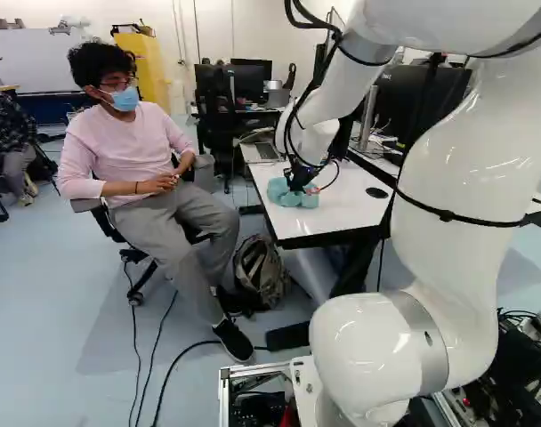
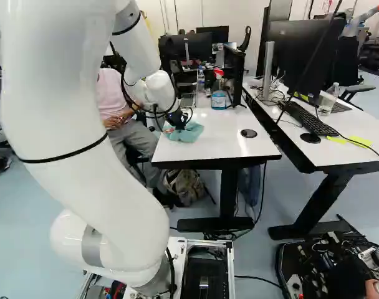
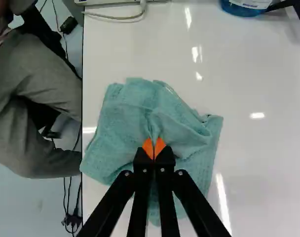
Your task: Clean the table with the green towel
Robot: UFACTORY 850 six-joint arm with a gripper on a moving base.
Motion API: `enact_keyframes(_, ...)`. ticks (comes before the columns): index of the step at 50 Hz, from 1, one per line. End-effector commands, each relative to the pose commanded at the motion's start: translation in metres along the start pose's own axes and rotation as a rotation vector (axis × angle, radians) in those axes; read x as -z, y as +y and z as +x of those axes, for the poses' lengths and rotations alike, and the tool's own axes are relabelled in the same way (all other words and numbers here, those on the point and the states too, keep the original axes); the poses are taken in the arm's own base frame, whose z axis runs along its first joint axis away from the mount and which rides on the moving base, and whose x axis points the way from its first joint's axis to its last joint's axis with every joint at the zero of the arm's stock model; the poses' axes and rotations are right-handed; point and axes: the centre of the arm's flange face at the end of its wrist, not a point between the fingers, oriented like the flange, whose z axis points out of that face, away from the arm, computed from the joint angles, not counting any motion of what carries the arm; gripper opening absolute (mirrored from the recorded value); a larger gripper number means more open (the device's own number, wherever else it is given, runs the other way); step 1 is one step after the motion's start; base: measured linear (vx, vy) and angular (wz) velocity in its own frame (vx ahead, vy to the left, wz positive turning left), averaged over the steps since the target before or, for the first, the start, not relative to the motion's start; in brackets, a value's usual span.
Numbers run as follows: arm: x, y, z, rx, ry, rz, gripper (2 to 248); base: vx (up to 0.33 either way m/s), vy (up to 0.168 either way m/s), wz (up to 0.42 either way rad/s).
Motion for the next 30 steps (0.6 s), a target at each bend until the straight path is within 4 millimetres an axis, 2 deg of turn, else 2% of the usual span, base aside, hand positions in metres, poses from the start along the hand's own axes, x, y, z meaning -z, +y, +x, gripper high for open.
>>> enact_keyframes(10, 0.008, 0.009, -0.013, -0.016, -0.004, -0.010, 24, 0.000, 0.000, 0.000)
enact_keyframes(30, 0.008, 0.041, -0.013, -0.076, -0.003, -0.048, 24, 0.000, 0.001, 0.006)
